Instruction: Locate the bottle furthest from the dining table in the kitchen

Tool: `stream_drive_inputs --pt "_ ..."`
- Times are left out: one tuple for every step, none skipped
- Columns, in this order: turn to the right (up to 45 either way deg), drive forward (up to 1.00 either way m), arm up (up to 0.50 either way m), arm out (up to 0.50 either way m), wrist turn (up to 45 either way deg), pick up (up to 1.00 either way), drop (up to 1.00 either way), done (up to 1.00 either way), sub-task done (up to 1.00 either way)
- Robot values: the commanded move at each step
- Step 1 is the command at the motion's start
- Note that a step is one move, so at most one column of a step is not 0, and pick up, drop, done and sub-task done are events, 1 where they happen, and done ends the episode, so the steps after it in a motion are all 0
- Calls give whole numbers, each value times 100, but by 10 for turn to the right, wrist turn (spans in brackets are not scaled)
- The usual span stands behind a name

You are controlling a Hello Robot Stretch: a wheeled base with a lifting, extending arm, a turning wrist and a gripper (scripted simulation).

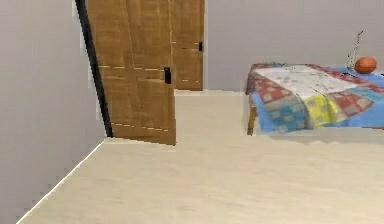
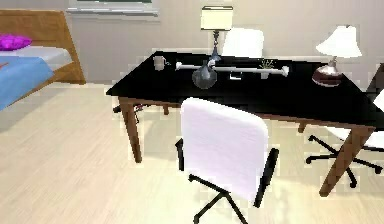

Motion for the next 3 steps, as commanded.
stream_drive_inputs --pt "30 0 0 0 0 0 0 0 0" --pt "0 100 0 0 0 0 0 0 0" --pt "0 95 0 0 0 0 0 0 0"
